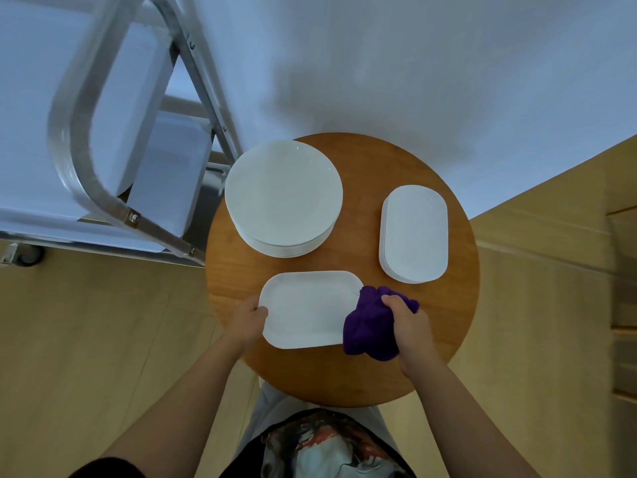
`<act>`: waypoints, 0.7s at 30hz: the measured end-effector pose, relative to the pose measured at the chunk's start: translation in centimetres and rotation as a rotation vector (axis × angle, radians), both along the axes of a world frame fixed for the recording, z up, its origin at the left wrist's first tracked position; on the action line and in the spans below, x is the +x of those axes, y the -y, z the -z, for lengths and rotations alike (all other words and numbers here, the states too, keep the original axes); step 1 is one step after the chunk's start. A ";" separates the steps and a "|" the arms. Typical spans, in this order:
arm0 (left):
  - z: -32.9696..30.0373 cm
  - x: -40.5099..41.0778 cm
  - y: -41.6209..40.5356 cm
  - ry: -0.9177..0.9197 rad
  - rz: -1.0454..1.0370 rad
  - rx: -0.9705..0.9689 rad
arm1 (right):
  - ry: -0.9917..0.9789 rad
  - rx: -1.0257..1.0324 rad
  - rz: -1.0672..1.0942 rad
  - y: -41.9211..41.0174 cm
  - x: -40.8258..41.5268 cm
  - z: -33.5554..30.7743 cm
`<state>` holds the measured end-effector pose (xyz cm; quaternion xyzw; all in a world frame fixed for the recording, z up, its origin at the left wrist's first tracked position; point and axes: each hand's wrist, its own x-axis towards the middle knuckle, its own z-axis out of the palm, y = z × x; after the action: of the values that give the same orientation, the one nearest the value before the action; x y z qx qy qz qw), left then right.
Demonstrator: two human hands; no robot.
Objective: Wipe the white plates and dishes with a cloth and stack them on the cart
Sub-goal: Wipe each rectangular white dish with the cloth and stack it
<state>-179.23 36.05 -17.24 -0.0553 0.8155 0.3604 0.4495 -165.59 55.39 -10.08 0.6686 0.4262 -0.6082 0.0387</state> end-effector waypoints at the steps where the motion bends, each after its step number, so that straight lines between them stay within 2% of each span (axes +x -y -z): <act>1: -0.2 0.3 -0.2 0.031 -0.082 0.031 | -0.013 0.000 -0.004 0.1 0.0 -0.1; 6: -2.4 1.8 -2.8 0.093 -0.371 0.164 | -0.132 0.045 -0.074 1.1 -0.4 -1.8; 10: -4.0 2.4 -3.4 0.063 -0.455 0.234 | -0.272 0.219 -0.244 2.8 -0.8 -3.4; 13: -5.9 1.9 -3.6 0.167 -0.480 0.269 | -0.326 0.651 -0.667 5.1 -0.6 -4.8; 15: -7.1 1.7 -3.2 0.258 -0.499 0.371 | -0.420 0.817 -1.058 6.6 -0.7 -5.5; 17: -8.7 1.6 -2.5 0.325 -0.524 0.426 | -0.506 0.717 -1.354 7.3 -1.5 -6.3; 19: -10.1 1.5 -2.1 0.321 -0.586 0.481 | -0.570 0.569 -1.446 7.1 -2.5 -7.2; 21: -12.0 1.7 -2.0 0.252 -0.669 0.563 | -0.611 0.623 -1.491 6.9 -3.4 -8.3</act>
<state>-177.52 38.03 -5.22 -0.2348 0.5622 0.6838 0.4015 -169.01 48.44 -1.75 0.0016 0.8928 -0.4324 0.1265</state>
